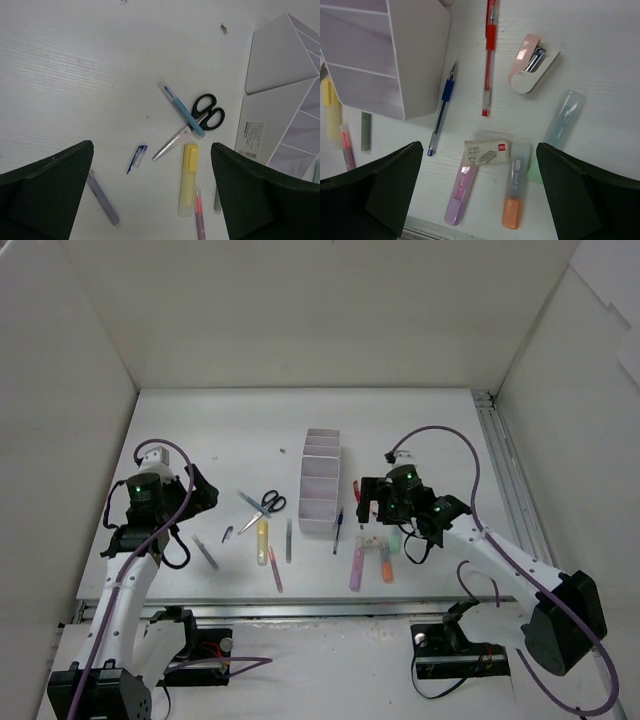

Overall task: Sort the stationery into containers
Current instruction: Pick up the pen from the center of the board, then close the pen cap on the pen.

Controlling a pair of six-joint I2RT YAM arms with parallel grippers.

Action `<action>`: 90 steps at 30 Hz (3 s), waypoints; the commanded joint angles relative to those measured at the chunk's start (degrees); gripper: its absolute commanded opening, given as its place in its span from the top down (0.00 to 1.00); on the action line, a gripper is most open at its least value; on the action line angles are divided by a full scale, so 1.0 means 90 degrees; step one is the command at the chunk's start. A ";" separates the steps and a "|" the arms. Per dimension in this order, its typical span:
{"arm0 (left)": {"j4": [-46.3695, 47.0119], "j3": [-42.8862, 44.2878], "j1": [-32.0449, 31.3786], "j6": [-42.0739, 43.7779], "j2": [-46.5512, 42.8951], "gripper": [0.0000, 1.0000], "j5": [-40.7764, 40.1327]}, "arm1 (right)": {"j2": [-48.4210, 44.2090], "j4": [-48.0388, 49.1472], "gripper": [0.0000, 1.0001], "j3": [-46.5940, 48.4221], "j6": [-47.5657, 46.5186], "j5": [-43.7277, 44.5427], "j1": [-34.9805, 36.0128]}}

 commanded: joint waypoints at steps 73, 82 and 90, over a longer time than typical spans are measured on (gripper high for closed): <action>-0.0258 0.0405 -0.1068 0.0793 0.2048 0.00 -0.0775 | 0.1028 0.1416 1.00 -0.0585 0.0069 0.1955 0.1968; -0.0590 0.1070 -0.1576 0.0852 0.3328 0.31 -0.1457 | -0.0086 0.1309 1.00 -0.0780 -0.0244 0.1115 0.1119; -0.0766 0.1177 -0.1831 0.0833 0.3758 0.49 -0.1839 | -0.0331 0.1221 1.00 -0.0878 -0.0283 0.0861 0.0766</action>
